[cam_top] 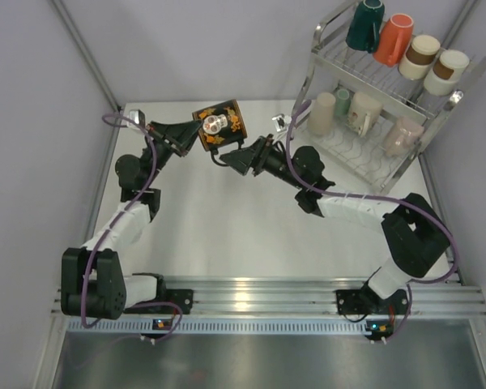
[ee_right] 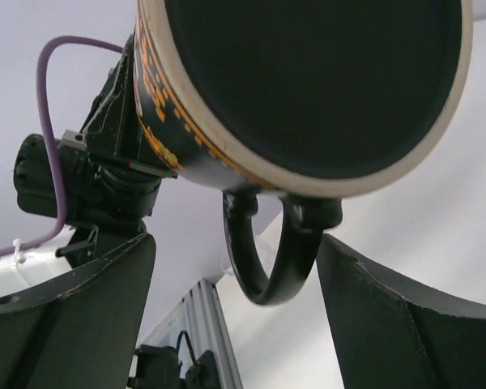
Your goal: Load the cups into the dish rack
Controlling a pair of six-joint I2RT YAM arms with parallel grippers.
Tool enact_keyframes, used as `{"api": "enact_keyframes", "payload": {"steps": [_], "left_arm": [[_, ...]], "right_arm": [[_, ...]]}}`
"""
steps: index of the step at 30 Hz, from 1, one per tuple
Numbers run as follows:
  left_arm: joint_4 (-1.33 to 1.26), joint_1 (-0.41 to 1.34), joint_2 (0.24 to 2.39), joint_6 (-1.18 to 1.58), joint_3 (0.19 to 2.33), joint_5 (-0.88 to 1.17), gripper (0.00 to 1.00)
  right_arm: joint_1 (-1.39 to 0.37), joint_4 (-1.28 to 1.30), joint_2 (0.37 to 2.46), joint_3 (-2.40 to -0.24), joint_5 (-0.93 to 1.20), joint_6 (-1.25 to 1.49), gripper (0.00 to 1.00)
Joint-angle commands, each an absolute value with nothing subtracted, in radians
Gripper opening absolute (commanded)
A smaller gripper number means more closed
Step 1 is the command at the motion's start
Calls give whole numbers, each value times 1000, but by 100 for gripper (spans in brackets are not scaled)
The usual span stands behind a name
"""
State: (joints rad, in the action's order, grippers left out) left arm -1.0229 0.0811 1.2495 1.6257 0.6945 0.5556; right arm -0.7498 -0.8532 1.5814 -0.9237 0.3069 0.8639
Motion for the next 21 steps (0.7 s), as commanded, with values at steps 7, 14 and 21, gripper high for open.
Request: {"api": "enact_keyframes", "payload": {"steps": [7,14,21], "left_arm": [[-1287,81,1147,1712,701,466,0],[-1302,90,1152,1700,698,474,0],[-1330,98,1166,1706,696,471,0]], "right_arm": [[-781,-954,1652,-1061,331,854,77],[-784,-962,1698,-1120,377,896,69],[-798,-989,1713,-1121,394,903,44]]}}
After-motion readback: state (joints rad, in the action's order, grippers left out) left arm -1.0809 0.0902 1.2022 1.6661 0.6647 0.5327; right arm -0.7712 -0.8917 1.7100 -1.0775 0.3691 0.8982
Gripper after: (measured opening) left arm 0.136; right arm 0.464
